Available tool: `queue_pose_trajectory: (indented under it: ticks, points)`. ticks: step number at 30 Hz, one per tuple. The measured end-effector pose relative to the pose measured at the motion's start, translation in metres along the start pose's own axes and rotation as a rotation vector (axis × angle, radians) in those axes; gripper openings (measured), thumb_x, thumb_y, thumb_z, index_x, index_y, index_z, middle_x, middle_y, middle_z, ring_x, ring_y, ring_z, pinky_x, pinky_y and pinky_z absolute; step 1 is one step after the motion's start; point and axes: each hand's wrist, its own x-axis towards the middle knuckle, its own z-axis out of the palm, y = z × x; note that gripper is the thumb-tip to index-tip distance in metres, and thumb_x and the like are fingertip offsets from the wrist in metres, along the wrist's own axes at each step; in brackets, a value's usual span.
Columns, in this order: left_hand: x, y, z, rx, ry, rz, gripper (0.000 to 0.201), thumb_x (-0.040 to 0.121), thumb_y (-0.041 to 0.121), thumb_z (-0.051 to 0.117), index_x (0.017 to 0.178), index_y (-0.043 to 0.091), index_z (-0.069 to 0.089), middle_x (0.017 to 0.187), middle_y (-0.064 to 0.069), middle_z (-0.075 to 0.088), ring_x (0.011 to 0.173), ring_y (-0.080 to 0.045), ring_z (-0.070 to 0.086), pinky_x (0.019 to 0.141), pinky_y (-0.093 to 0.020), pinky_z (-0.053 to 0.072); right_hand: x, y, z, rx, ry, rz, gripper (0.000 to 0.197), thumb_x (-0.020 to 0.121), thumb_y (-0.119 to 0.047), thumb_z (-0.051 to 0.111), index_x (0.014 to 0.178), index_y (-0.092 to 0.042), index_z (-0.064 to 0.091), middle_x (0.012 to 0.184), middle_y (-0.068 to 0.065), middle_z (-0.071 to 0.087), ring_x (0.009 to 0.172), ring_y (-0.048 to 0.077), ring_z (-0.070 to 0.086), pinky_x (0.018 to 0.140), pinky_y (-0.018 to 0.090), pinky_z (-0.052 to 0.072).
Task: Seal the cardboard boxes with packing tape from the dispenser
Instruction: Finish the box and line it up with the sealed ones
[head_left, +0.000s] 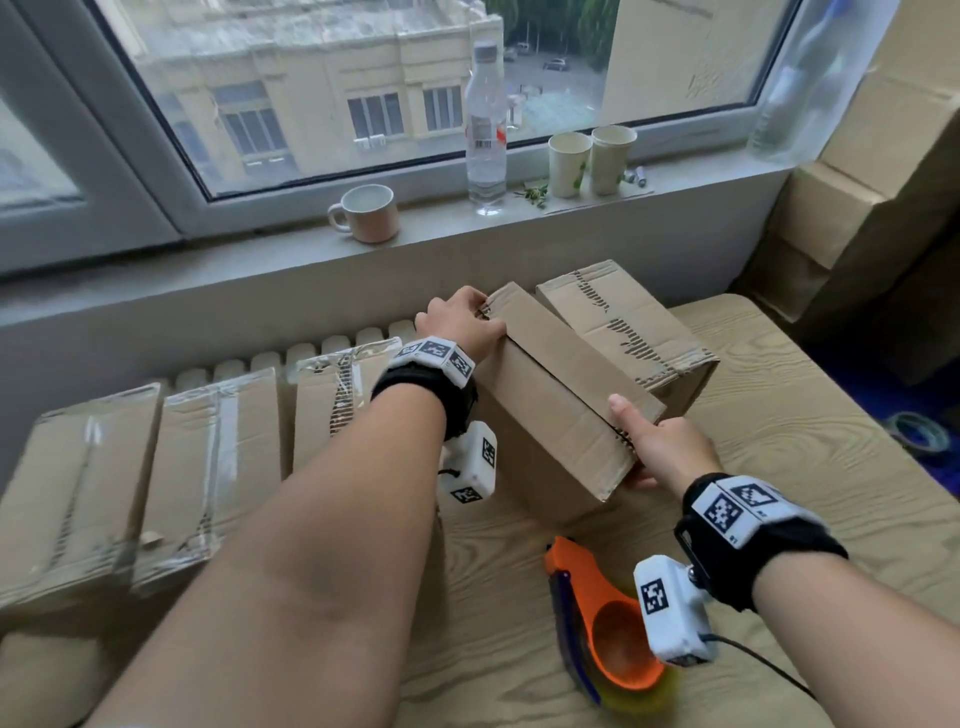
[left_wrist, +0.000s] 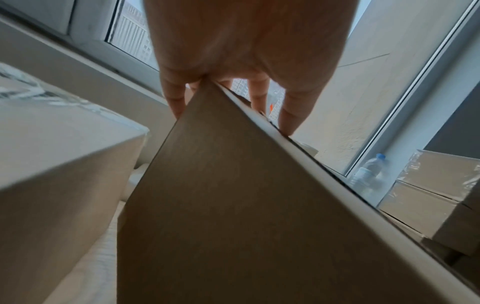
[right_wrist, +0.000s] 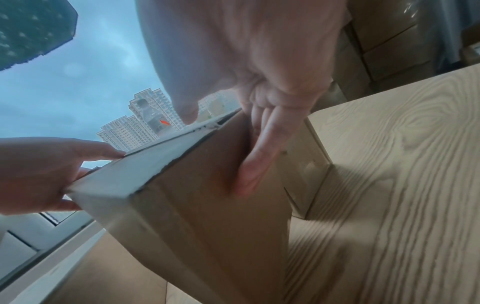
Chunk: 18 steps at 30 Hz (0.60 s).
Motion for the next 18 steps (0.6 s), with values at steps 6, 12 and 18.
queue_pose_trajectory:
  ticks: [6,12,18]
  points:
    - [-0.053,0.019,-0.017,-0.044,0.086,-0.015,0.035,0.085,0.041,0.051,0.12,0.036,0.052,0.122,-0.009,0.048,0.12,-0.031,0.041,0.1,-0.037,0.035,-0.02,0.007,-0.03,-0.139,0.106,-0.116,0.087,0.079,-0.077,0.042,0.104,0.002,0.067,0.108,0.022,0.066,0.099,0.041,0.062,0.086,0.051,0.053]
    - [-0.109,0.027,-0.033,-0.054,0.163,-0.024,0.037,0.087,0.044,0.049,0.114,0.019,0.051,0.119,-0.01,0.057,0.114,-0.031,0.052,0.093,-0.036,0.04,-0.059,0.014,-0.069,-0.191,0.099,-0.202,0.084,0.08,-0.076,0.039,0.099,0.001,0.068,0.102,0.021,0.068,0.092,0.041,0.065,0.082,0.05,0.055]
    - [-0.173,0.002,-0.042,0.003,0.164,-0.147,0.056,0.09,0.048,0.041,0.129,0.009,0.048,0.131,-0.014,0.055,0.118,-0.033,0.052,0.082,-0.034,0.035,-0.1,0.021,-0.095,-0.313,0.05,-0.278,0.065,0.088,-0.066,0.043,0.087,-0.005,0.065,0.079,0.013,0.067,0.053,0.029,0.066,0.051,0.03,0.054]
